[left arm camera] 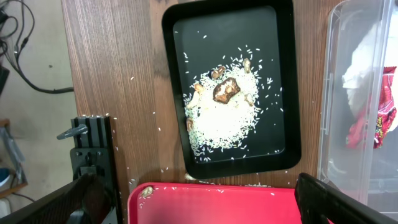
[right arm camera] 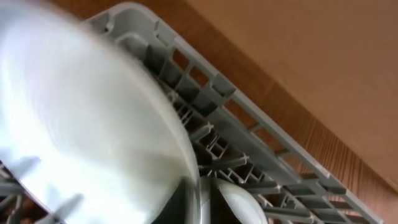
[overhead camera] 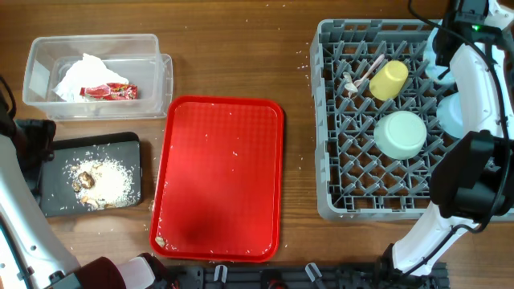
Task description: Sort waste into correct bins and load items into the dishwasher rack
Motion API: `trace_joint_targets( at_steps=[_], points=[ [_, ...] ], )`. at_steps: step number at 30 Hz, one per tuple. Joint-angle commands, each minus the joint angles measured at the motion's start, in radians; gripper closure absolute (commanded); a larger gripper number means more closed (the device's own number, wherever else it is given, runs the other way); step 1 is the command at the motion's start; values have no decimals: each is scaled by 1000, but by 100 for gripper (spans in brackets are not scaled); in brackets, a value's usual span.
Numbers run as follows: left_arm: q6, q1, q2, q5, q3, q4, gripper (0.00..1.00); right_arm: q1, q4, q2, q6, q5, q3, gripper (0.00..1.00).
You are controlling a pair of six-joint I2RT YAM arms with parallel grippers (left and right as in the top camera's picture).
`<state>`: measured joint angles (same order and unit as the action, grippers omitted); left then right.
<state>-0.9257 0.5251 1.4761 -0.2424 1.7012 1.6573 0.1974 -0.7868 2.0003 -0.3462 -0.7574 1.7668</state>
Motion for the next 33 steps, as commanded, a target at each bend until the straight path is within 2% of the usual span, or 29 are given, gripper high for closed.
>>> trace_joint_targets(
  at_steps=[1, 7, 9, 12, 14, 18, 19, 22, 25, 33],
  points=[
    [5, 6, -6, -19, 6, 0, 0, -4, -24, -55, 6, 109, -5, 0],
    [5, 6, -6, -19, 6, 0, 0, -3, -150, -396, 2, 523, -6, 0],
    [5, 6, -6, -19, 6, 0, 0, -4, -245, -540, 3, 740, -6, 0],
    [5, 6, -6, -19, 6, 0, 0, -8, -428, -697, 19, 877, -24, 0],
    [5, 6, -6, -19, 6, 0, 0, -43, -449, -803, 87, 956, -114, 0],
    [5, 6, -6, -19, 6, 0, 0, -138, -396, -1054, 76, 1076, -392, 0],
    [5, 6, -6, -19, 6, 0, 0, -144, -389, -1093, 36, 1085, -438, 1],
    [5, 6, -6, -19, 6, 0, 0, -144, -435, -1152, -103, 1085, -533, 0],
    [5, 6, -6, -19, 6, 0, 0, -144, -500, -1141, -106, 1083, -569, 0],
    [5, 6, -6, -19, 6, 0, 0, -151, -513, -1095, -106, 1043, -569, 0]
  ],
)
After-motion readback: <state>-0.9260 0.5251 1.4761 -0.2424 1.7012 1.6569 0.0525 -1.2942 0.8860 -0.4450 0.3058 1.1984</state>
